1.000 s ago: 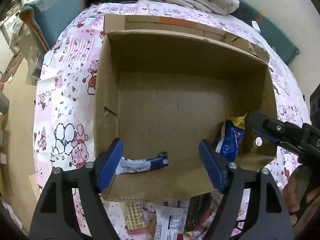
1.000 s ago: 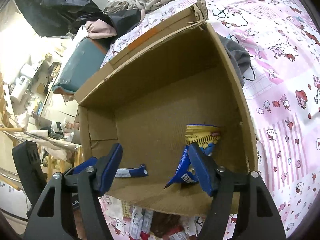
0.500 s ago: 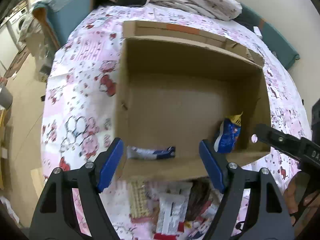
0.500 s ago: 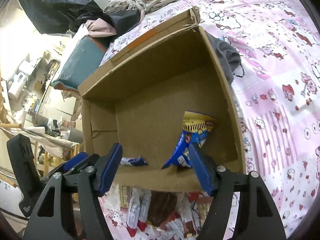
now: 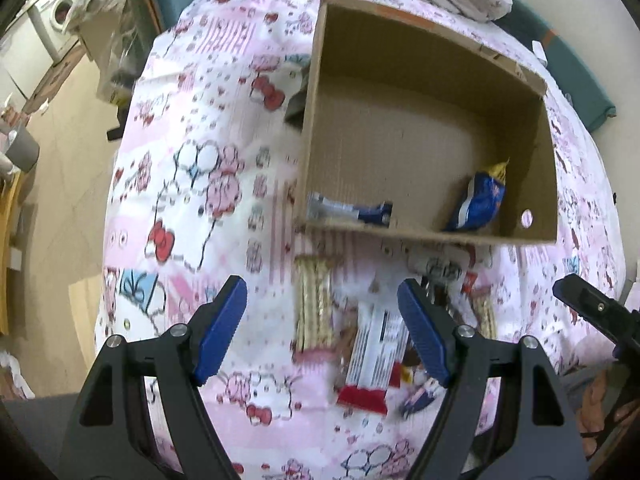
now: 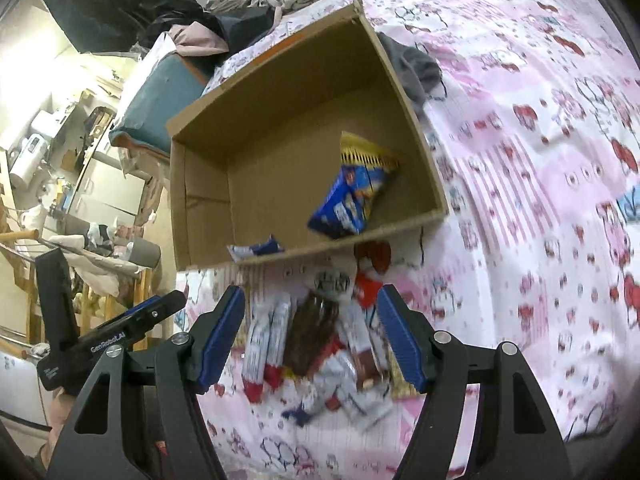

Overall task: Organize snacks
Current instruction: 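Move the left gripper back to the pile and grasp a white-and-red wrapped bar, then lift the white-and-red bar with the left gripper while the right gripper grasps a white tube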

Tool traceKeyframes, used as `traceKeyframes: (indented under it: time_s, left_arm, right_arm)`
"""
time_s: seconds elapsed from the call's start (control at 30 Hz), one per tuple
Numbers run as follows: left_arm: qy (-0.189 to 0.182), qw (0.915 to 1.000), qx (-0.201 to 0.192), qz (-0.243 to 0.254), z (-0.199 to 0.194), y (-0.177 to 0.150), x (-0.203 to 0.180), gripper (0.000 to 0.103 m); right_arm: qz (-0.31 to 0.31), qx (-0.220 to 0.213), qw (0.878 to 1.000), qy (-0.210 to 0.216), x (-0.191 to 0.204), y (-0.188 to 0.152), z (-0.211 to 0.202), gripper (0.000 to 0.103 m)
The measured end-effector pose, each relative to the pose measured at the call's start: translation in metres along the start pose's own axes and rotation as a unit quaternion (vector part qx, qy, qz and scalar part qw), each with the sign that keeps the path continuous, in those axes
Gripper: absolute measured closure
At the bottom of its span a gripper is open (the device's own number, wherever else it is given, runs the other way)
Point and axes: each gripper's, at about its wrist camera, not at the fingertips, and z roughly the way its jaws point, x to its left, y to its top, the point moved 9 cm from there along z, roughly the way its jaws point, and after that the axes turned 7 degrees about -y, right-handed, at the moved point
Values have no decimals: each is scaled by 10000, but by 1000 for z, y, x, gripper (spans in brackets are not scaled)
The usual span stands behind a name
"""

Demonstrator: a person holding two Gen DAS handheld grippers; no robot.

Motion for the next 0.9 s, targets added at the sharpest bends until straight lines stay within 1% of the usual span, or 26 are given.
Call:
traceKeyframes:
  time_s: [0.1, 0.17, 0.23, 0.3, 0.33, 0.47, 0.5, 0.57, 0.6, 0.63, 0.67, 0.7, 0.8, 0.9]
  left_arm:
    - [-37, 9994, 330, -51, 11, -18, 0, 28]
    - [-235, 9980, 569, -118, 21, -30, -4, 28]
    - [-331, 9968, 699, -187, 29, -39, -8, 28]
    - [-331, 9961, 808, -111, 39, -46, -13, 29]
    - [-301, 9957, 872, -39, 43, -49, -15, 30]
    - [-395, 9926, 1150, 45, 61, -59, -24, 42]
    - [-408, 9918, 1208, 43, 64, -62, -26, 43]
    - [-354, 9915, 1248, 77, 71, -64, -28, 44]
    - [-358, 9914, 1253, 98, 73, -64, -28, 48]
    - [-385, 9910, 1274, 127, 74, -64, -30, 63]
    - [-436, 9901, 1326, 162, 75, -66, -32, 76]
    - [-401, 9901, 1328, 202, 75, -65, -32, 76]
    - [-217, 9921, 1176, 370, 66, -63, -32, 76]
    - [-178, 9936, 1085, 259, 53, -59, -23, 76]
  right_arm:
    - [112, 91, 9999, -7, -4, -14, -1, 29]
    - [213, 167, 9996, -24, -7, -22, 0, 29]
    - [309, 247, 9992, -33, -10, -29, 2, 29]
    - [370, 287, 9989, -42, -12, -33, 2, 29]
    - [385, 297, 9988, -55, -13, -35, 2, 29]
    - [400, 302, 9987, -106, -17, -38, 1, 29]
    - [406, 298, 9987, -118, -18, -39, 0, 29]
    - [414, 302, 9986, -135, -20, -40, -1, 29]
    - [423, 308, 9985, -145, -22, -41, -1, 29]
    - [431, 316, 9985, -149, -22, -42, -1, 29]
    - [435, 324, 9984, -154, -22, -42, 0, 29]
    - [435, 332, 9984, -160, -23, -42, 0, 29]
    - [393, 376, 9984, -172, -21, -44, 2, 29]
    - [327, 512, 9980, -201, -16, -48, 8, 29]
